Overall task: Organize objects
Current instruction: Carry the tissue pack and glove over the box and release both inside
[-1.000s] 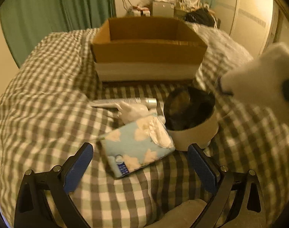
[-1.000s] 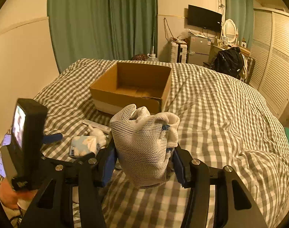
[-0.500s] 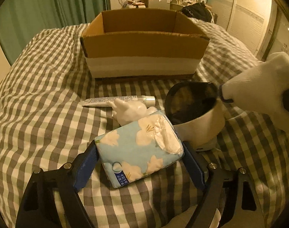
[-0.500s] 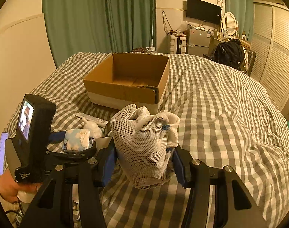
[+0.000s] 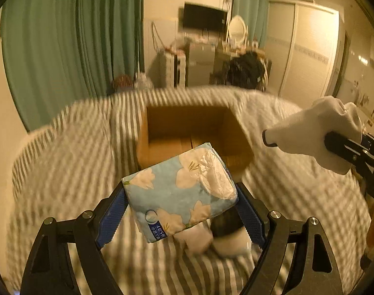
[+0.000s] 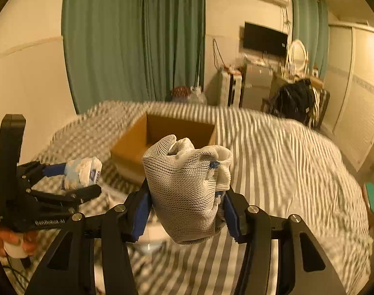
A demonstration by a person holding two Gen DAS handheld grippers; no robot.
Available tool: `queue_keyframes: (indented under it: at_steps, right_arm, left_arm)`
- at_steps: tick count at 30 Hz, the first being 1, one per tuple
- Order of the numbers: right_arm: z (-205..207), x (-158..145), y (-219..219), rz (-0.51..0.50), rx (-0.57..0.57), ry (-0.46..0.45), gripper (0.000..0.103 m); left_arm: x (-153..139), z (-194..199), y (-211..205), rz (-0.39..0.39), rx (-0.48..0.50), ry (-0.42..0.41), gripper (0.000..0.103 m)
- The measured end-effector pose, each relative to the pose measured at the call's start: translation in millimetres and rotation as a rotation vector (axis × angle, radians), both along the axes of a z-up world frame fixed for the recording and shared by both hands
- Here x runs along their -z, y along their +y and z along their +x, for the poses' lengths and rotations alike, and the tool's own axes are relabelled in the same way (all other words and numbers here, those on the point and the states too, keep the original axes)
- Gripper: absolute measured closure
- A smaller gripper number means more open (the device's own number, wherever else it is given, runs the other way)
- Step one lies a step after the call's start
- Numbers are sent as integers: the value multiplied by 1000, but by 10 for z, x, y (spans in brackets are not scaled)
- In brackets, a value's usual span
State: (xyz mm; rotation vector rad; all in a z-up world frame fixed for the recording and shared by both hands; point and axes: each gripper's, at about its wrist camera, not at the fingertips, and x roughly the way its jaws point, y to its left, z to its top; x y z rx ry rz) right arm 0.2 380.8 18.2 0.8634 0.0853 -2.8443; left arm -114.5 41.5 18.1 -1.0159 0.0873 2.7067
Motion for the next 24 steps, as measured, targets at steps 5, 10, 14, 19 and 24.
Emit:
queue_keyframes:
  at_steps: [5, 10, 14, 19, 24]
  right_arm:
    - [-448, -499, -90, -11, -9, 87, 51]
    - [-1085, -611, -237, -12, 4, 94, 51]
    - [-1568, -462, -322, -21, -4, 51, 51]
    - [-2114, -108, -386, -19, -8, -20, 51]
    - [-2437, 316, -370, -26, -7, -91, 51]
  left_arm:
    - [-426, -559, -59, 14, -7, 67, 17]
    - [-458, -1141, -43, 16, -1, 76, 17]
    - [-282, -1597, -21, 3, 11, 43, 17]
    - [69, -1978, 51, -34, 24, 9, 17]
    - [428, -2089, 162, -86, 31, -19, 17]
